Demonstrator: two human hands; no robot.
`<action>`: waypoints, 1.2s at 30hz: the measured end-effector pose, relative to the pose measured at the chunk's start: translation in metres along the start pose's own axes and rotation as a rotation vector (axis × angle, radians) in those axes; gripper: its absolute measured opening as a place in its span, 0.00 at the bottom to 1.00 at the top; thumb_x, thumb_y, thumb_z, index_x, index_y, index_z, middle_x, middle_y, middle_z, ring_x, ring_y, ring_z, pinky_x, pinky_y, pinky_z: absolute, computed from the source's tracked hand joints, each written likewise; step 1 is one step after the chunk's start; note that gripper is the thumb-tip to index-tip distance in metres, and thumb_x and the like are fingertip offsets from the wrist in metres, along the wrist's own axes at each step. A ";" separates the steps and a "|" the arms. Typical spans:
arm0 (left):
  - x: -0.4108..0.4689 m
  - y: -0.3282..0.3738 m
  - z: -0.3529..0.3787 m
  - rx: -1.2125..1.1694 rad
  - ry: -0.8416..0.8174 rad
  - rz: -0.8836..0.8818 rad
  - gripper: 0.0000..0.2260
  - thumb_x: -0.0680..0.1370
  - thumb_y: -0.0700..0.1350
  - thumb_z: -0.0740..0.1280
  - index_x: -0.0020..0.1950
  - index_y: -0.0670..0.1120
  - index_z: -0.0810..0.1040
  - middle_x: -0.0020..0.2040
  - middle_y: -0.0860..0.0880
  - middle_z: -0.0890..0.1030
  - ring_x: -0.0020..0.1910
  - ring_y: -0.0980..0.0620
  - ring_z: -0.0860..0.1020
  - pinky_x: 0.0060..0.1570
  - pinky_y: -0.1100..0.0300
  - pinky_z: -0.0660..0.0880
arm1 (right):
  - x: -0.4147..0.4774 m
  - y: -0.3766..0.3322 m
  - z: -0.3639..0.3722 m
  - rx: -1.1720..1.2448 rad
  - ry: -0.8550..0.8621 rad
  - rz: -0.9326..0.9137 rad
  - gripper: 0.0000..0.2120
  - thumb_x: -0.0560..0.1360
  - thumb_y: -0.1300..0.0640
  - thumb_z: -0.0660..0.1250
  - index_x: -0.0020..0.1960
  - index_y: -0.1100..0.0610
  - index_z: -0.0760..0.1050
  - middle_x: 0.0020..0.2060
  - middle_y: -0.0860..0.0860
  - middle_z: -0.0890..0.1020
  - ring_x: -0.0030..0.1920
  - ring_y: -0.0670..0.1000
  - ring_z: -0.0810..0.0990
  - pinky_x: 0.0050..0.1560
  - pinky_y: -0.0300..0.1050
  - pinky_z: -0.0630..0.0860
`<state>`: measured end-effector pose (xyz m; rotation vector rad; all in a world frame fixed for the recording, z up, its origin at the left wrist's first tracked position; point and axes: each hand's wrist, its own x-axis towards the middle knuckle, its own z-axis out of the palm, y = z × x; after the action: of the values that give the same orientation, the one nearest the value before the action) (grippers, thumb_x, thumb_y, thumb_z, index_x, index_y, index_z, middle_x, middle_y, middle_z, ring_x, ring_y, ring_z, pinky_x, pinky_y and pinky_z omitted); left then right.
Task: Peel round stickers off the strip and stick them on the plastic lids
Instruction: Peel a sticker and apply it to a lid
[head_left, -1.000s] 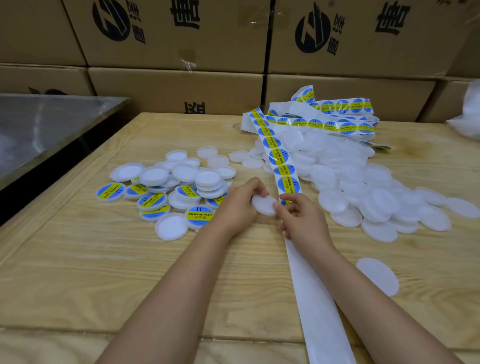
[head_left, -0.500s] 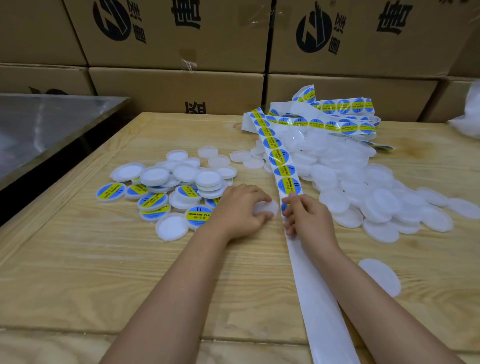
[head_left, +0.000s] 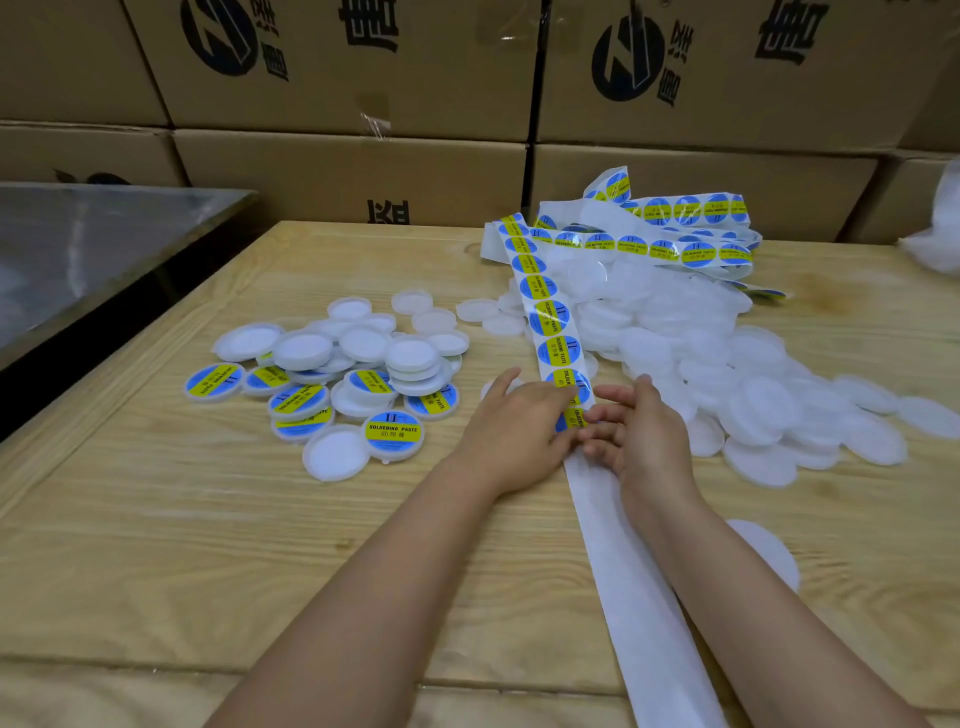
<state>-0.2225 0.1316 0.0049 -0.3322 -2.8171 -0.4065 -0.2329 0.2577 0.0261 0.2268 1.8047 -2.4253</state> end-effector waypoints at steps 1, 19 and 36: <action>0.000 0.000 0.002 -0.014 -0.005 -0.021 0.21 0.78 0.54 0.60 0.69 0.49 0.69 0.66 0.51 0.74 0.67 0.54 0.68 0.72 0.54 0.47 | 0.001 0.000 -0.001 0.001 0.024 -0.012 0.20 0.82 0.51 0.50 0.43 0.61 0.75 0.25 0.53 0.75 0.20 0.48 0.74 0.20 0.36 0.70; 0.000 0.012 -0.002 -0.400 0.075 -0.144 0.10 0.71 0.42 0.67 0.47 0.48 0.67 0.38 0.49 0.76 0.39 0.58 0.70 0.64 0.53 0.60 | 0.008 0.010 -0.005 -0.329 0.212 -0.402 0.15 0.80 0.54 0.54 0.39 0.52 0.75 0.28 0.46 0.77 0.33 0.45 0.76 0.41 0.46 0.73; 0.006 0.013 -0.021 -1.175 0.004 -0.517 0.10 0.59 0.43 0.60 0.40 0.47 0.70 0.49 0.37 0.74 0.48 0.46 0.73 0.47 0.57 0.69 | -0.002 0.011 0.006 -0.214 0.096 -0.341 0.10 0.79 0.59 0.57 0.46 0.56 0.76 0.39 0.49 0.81 0.41 0.51 0.80 0.41 0.45 0.77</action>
<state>-0.2196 0.1383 0.0295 0.2114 -2.2724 -2.1141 -0.2297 0.2490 0.0174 0.0152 2.2924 -2.4364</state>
